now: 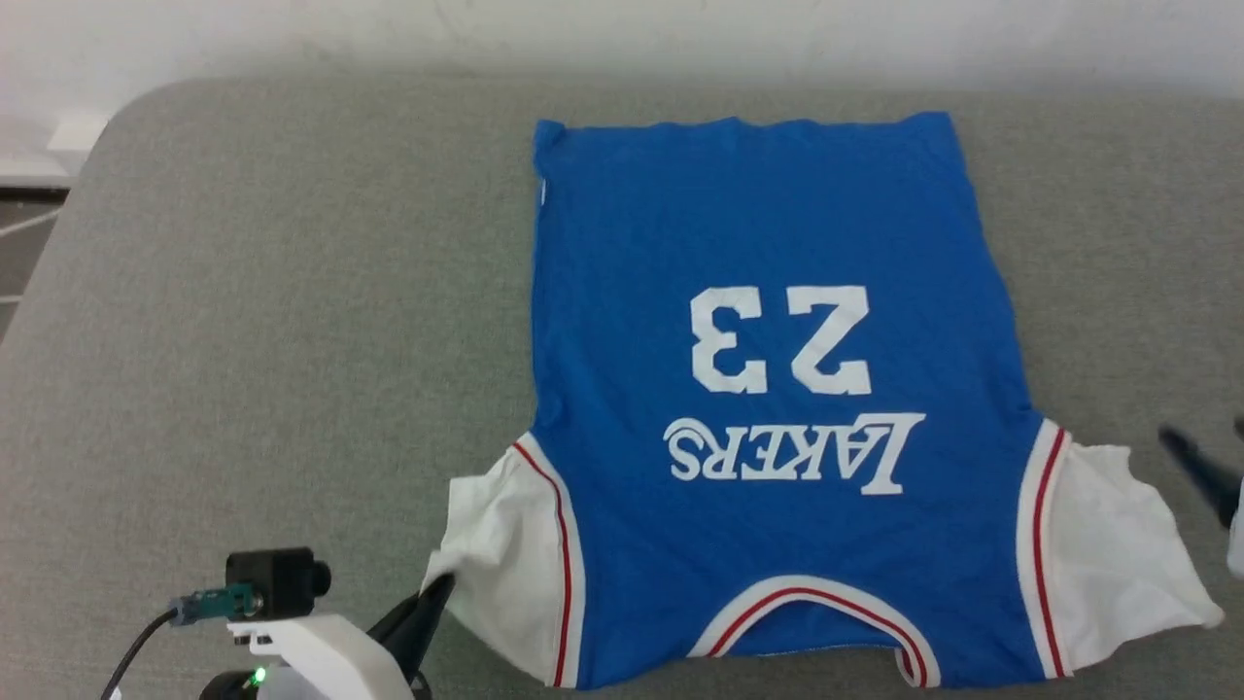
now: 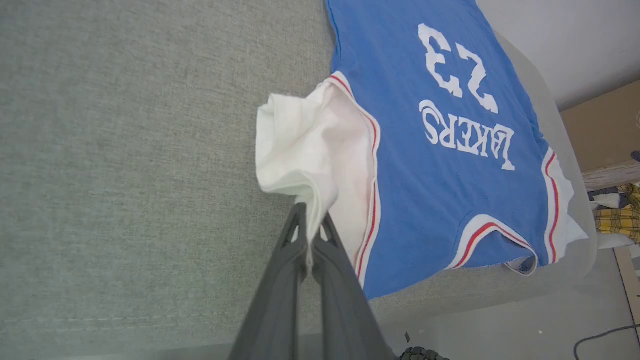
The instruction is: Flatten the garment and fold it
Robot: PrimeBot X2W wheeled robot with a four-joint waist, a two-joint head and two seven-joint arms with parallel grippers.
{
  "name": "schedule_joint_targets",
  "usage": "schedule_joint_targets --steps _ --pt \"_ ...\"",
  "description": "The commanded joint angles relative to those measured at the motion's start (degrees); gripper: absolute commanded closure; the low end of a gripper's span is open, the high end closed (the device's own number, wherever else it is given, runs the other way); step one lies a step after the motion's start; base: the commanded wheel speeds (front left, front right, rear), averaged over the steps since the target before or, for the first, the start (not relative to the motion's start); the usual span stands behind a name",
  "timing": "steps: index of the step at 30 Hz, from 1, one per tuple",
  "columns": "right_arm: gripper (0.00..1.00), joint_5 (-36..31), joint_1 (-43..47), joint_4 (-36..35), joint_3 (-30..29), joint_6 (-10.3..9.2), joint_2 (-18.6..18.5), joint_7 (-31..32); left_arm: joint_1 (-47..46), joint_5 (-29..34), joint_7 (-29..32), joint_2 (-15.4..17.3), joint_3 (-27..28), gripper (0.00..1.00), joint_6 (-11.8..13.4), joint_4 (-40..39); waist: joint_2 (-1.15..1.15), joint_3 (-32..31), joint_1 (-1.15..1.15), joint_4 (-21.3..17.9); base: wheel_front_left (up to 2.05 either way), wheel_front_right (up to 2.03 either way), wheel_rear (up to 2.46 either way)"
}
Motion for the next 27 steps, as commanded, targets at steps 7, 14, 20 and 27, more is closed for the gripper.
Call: schedule_joint_targets --steps 7,14,20,27 --pt "0.00 0.46 -16.11 -2.97 3.92 -0.11 -2.65 -2.85 -3.95 2.80 -3.17 -3.07 -3.26 1.00 -0.82 -4.86 0.00 14.55 0.00 7.86 0.00 0.00 0.00" --pt "0.00 -2.66 -33.58 5.55 9.23 -0.11 -6.72 0.18 -6.79 4.42 -6.19 -6.36 -6.82 1.00 -2.04 -7.00 0.00 23.50 0.00 14.58 0.00 0.00 0.00" --pt "0.00 -6.45 -46.07 16.33 12.01 -0.11 -9.66 3.98 -8.70 5.79 -8.01 -8.28 -9.73 1.00 -3.12 -7.24 0.00 27.71 0.00 19.37 0.00 0.00 0.00" --pt "0.00 -10.38 -55.98 25.70 13.66 -0.11 -11.20 7.86 -9.71 6.83 -9.21 -9.73 -12.40 1.00 -3.75 -7.70 0.00 30.08 0.00 22.58 0.00 0.00 0.00"
